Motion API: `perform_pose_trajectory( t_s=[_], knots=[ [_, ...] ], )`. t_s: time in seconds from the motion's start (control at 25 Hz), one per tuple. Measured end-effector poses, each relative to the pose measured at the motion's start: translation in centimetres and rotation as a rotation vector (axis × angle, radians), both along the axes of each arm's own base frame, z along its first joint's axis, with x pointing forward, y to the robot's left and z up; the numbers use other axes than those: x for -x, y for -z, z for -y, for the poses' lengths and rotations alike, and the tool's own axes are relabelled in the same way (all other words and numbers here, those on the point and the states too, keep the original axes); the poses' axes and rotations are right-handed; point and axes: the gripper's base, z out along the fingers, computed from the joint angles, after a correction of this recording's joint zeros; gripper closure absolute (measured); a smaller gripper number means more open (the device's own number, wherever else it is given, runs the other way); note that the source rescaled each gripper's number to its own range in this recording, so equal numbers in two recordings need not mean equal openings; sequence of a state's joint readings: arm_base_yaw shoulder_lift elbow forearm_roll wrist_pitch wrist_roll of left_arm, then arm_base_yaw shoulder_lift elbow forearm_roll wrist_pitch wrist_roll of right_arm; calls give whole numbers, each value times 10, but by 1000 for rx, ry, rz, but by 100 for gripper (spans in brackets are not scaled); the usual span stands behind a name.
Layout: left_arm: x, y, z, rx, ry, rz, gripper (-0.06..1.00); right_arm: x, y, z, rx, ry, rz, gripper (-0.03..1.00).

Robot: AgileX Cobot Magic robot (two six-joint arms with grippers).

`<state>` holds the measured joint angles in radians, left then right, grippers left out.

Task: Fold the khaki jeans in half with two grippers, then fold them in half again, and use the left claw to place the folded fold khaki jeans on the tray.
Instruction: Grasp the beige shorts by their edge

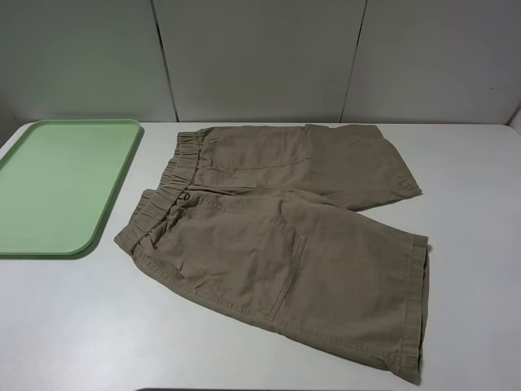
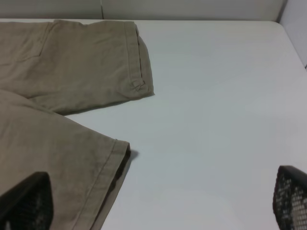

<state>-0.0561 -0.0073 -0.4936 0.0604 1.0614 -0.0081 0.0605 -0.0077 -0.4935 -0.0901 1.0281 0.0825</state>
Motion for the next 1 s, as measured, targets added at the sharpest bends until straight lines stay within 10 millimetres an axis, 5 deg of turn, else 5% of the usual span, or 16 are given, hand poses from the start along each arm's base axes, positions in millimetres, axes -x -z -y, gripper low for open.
perform_pose_trajectory(
  t_s=[1.0],
  knots=[
    [0,0,0,0,0,0,-6,0,0,0,0,0,0,-3]
  ],
)
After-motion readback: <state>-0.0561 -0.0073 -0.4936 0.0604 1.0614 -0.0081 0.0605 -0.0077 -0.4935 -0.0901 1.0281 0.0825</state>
